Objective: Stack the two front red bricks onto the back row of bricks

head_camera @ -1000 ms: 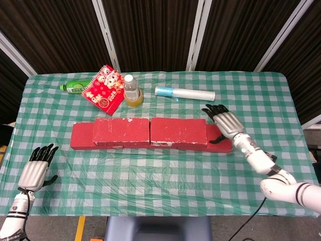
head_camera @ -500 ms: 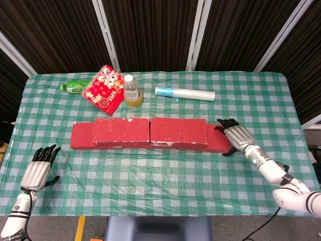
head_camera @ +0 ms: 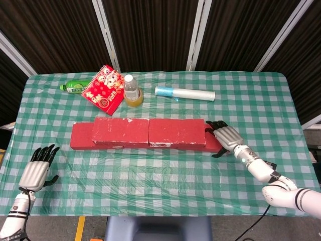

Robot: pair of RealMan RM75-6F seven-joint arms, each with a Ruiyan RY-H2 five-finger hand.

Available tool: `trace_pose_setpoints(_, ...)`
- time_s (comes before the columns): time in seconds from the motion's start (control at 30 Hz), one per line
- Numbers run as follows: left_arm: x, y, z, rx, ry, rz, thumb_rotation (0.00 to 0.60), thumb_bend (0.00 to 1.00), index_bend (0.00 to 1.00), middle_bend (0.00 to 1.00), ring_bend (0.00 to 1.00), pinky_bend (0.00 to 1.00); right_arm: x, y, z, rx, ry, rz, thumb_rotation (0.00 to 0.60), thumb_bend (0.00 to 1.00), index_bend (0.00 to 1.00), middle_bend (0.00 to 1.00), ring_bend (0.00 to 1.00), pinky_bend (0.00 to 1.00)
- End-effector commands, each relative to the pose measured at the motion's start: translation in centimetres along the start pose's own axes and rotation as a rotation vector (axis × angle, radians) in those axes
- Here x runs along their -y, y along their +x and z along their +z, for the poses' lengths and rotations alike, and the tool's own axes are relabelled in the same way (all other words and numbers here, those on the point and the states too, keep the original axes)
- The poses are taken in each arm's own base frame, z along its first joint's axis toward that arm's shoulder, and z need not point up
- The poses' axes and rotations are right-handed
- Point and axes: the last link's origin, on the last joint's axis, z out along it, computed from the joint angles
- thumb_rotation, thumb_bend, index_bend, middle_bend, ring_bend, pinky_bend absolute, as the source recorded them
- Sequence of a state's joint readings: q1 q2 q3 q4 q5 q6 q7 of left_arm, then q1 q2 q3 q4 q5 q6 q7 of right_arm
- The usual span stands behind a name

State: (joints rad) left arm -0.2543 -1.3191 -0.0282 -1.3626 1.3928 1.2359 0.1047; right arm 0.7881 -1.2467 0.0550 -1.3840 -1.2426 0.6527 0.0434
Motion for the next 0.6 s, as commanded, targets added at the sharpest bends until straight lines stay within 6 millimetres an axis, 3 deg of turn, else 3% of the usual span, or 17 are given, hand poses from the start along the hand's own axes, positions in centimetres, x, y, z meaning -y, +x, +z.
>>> trace_pose_setpoints(0.03, 0.0, 0.0, 0.0, -0.002, 0.0, -0.001, 0.6, 0.26, 0.0, 0.0, 0.0, 0.04, 0.1, 0.0, 0.0, 0.001, 0.002, 0.004, 0.6, 0.06, 0.29, 0.0, 0.0, 0.02)
trace_pose_setpoints(0.2, -0.1, 0.0, -0.1, -0.004, -0.004, 0.002, 0.6, 0.26, 0.0, 0.0, 0.0, 0.05, -0.2, -0.1, -0.2, 0.005, -0.004, -0.001, 0.6, 0.06, 0.28, 0.0, 0.0, 0.02)
trace_pose_setpoints(0.37, -0.2, 0.1, -0.3, -0.012, -0.008, 0.007, 0.6, 0.26, 0.0, 0.0, 0.0, 0.04, -1.3, 0.2, -2.0, -0.027, -0.028, 0.017, 0.6, 0.06, 0.23, 0.0, 0.0, 0.02)
trace_pose_setpoints(0.5, -0.3, 0.6, -0.5, -0.041, -0.008, 0.014, 0.6, 0.27, 0.0, 0.0, 0.0, 0.04, -2.0, 0.1, -5.7, -0.14, -0.035, 0.059, 0.6, 0.06, 0.08, 0.0, 0.0, 0.02)
trace_pose_setpoints(0.6, -0.2, 1.2, -0.8, -0.089, 0.0, 0.028, 0.6, 0.27, 0.0, 0.0, 0.0, 0.04, -2.6, -1.6, -9.9, -0.259, -0.06, 0.048, 0.6, 0.06, 0.0, 0.0, 0.0, 0.02)
